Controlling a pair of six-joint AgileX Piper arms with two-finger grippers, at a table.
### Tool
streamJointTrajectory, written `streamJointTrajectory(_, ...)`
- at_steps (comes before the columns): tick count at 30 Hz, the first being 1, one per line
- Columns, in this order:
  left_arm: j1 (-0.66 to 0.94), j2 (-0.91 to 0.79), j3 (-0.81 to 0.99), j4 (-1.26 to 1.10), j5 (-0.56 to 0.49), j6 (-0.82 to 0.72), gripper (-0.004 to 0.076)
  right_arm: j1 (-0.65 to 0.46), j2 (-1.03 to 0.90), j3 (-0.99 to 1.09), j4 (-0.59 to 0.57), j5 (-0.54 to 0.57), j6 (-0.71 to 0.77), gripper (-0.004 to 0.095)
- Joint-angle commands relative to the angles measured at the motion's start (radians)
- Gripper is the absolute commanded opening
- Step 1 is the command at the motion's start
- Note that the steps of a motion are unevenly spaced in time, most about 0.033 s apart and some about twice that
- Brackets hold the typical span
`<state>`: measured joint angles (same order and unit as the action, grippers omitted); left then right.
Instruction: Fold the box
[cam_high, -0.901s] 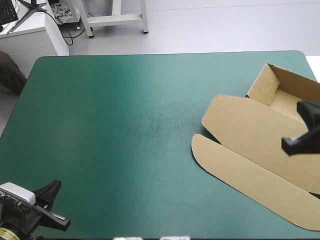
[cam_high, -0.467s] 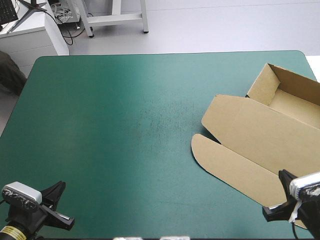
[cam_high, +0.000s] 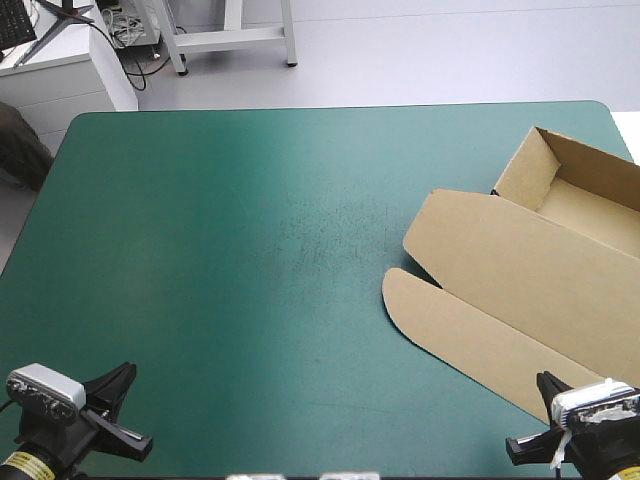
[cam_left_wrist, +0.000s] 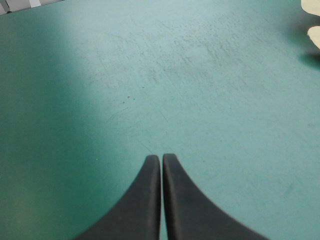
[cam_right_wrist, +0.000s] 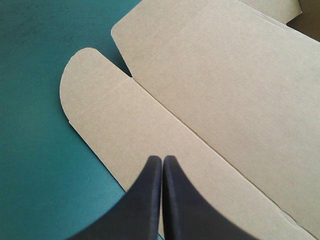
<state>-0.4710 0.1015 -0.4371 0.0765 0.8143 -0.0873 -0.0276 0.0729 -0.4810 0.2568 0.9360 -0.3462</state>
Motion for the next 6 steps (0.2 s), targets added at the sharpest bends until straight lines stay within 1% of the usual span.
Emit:
streamJointTrajectory(1,-0.004,0.014,-0.02,-0.006,-0.075,-0.01,-0.001,0.004,0.013,-0.022,0.015,-0.079,-0.008,-0.0019)
streamJointTrajectory(6,-0.004,0.014,-0.02,-0.006,-0.075,-0.01,-0.001,0.004,0.013,-0.022,0.015,-0.079,-0.008,-0.0019)
